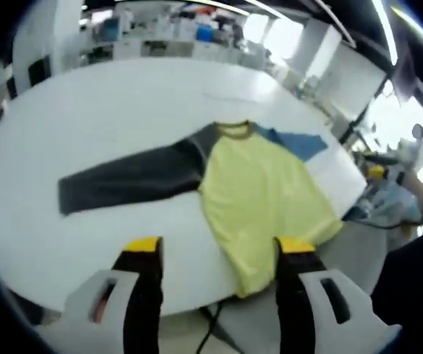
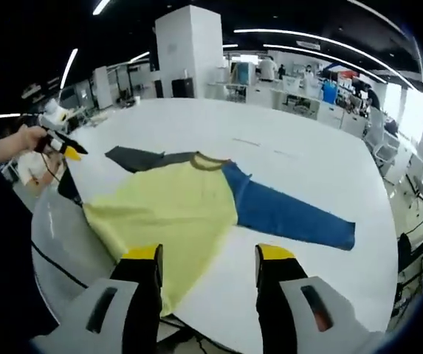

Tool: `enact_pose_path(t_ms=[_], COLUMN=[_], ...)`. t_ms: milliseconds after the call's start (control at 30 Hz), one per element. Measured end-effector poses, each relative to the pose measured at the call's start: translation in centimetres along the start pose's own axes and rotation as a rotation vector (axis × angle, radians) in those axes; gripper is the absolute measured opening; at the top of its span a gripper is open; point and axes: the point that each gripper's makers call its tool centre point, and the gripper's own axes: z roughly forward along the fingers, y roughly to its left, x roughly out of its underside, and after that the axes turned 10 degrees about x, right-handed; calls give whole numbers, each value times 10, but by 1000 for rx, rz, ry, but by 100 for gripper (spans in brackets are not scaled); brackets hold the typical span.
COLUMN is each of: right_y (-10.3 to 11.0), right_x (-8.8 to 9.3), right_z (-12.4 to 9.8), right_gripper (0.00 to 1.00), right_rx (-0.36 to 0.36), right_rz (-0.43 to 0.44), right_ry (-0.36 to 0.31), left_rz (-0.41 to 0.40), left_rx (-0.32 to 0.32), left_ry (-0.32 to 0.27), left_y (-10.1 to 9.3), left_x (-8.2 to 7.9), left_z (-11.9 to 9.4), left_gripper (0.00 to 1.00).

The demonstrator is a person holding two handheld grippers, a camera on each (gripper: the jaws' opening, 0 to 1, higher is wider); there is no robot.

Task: Fold the garment on the visible template until the final outline fits inside the template.

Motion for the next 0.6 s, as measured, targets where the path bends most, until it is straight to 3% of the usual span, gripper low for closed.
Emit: enact_pose_path(t_ms=[100, 267, 400, 600], right_y=[-9, -22, -32, -46], right_x=[-14, -29, -37, -42], right_z=[-10, -26, -35, -49], right_gripper=[63, 73, 82, 87], right_rx=[49, 104, 141, 172], right_rz=[32, 66, 105, 215], right_ry=[-40, -91, -122, -188], left_rz=[44, 56, 39, 38], left_rx=[-20, -36, -26, -52], left_ry=[-102, -209, -240, -274], left_y=[-1, -1, -1, 6], left_x=[-24, -47, -54, -59], left_z=[-14, -34, -44, -56], left_gripper=[69, 79, 86, 98])
